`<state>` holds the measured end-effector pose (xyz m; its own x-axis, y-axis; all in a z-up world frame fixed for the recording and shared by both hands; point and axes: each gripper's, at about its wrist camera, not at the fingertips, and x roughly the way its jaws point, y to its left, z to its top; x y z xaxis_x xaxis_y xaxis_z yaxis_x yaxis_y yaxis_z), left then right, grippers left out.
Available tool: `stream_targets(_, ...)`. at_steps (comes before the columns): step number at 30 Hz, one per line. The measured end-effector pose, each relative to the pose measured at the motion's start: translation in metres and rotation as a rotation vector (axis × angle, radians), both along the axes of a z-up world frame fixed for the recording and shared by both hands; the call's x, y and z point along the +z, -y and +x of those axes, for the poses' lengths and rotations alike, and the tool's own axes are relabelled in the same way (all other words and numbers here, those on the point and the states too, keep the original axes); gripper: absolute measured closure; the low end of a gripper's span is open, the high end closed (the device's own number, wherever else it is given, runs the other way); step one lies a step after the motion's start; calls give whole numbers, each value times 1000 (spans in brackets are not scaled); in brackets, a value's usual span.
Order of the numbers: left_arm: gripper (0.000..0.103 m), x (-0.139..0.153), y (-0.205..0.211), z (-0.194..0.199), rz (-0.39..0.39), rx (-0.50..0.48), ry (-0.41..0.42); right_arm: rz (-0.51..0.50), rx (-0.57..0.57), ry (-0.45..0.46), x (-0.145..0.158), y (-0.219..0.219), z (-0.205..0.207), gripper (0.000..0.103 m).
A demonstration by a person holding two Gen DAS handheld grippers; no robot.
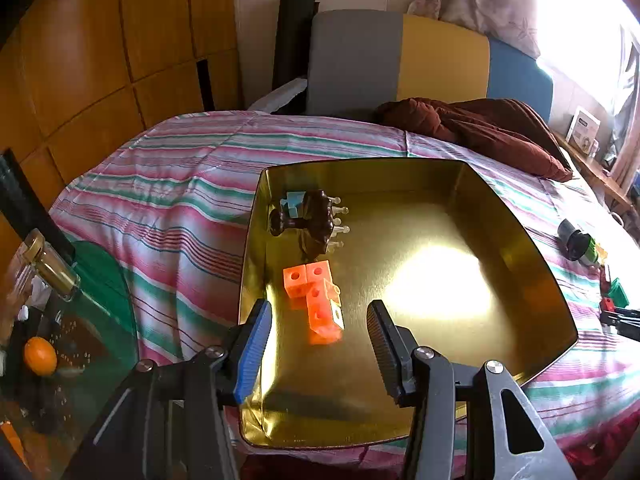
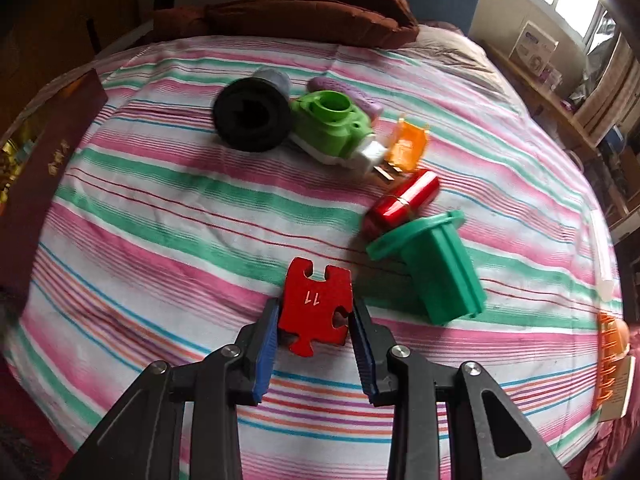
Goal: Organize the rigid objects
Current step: 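Carry the red puzzle piece with the right tool and release it in the tray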
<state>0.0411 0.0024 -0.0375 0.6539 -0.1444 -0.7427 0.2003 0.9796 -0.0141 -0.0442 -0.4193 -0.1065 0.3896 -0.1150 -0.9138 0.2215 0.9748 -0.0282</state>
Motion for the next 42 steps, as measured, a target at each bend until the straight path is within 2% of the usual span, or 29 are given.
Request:
stream_targets(14,53,-6,-17,-2,-21,42,-10,128,203,251,86,-103,23,69)
stream_targets(18,53,-2,-31,0,-34,87,5,186,317,310,107,-150,35,69)
stream_targets(21,53,0,-46,3,-35,131,8,231,423,321,114,-195,46,69)
stream_targets(26,53,-2,-69,3,-39,193,2,281,575,282,104,-267,62,69)
stream_targets(31,53,-7,-83,2,-41,225,-10,329,670,184,76,-329,81,69)
stream_targets(36,53,-12,-88,4,-50,230,-17,412,706,84,49,-367,96,69)
stream_targets(42,53,-16,-93,4,-54,239,-28,448,732,-50,16,-394,101,69)
